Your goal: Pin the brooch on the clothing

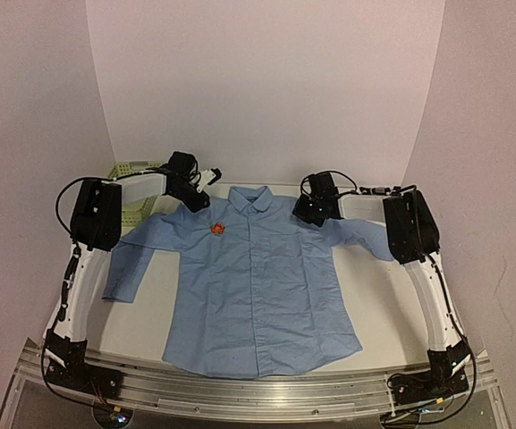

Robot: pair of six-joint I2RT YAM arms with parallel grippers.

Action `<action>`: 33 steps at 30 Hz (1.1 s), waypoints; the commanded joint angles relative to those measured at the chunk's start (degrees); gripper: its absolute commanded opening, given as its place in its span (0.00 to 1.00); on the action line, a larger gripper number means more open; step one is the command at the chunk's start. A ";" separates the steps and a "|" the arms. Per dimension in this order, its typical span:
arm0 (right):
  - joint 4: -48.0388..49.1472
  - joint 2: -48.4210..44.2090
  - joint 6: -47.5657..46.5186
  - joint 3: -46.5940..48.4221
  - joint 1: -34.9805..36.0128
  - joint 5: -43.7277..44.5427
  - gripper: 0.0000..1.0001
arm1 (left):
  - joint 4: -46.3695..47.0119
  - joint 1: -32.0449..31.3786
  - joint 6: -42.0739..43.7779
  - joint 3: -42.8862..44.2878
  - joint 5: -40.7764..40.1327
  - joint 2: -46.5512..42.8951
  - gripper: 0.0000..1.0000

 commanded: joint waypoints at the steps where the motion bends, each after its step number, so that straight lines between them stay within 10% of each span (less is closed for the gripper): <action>1: -0.74 5.17 3.69 5.23 -1.45 -1.71 0.00 | 5.10 0.10 -0.35 1.69 -2.14 2.83 0.33; 12: -0.65 10.99 6.21 13.55 -2.57 -1.00 0.00 | 8.60 0.15 -0.41 15.34 -7.33 12.42 0.39; 22: -0.30 -3.56 -4.84 11.06 -2.23 -7.72 0.11 | -3.55 0.21 3.10 5.05 6.13 -14.76 0.68; 33: -1.87 -29.30 -5.40 -24.29 2.58 -4.77 0.33 | -25.56 10.04 -5.56 -45.60 -7.16 -50.26 0.72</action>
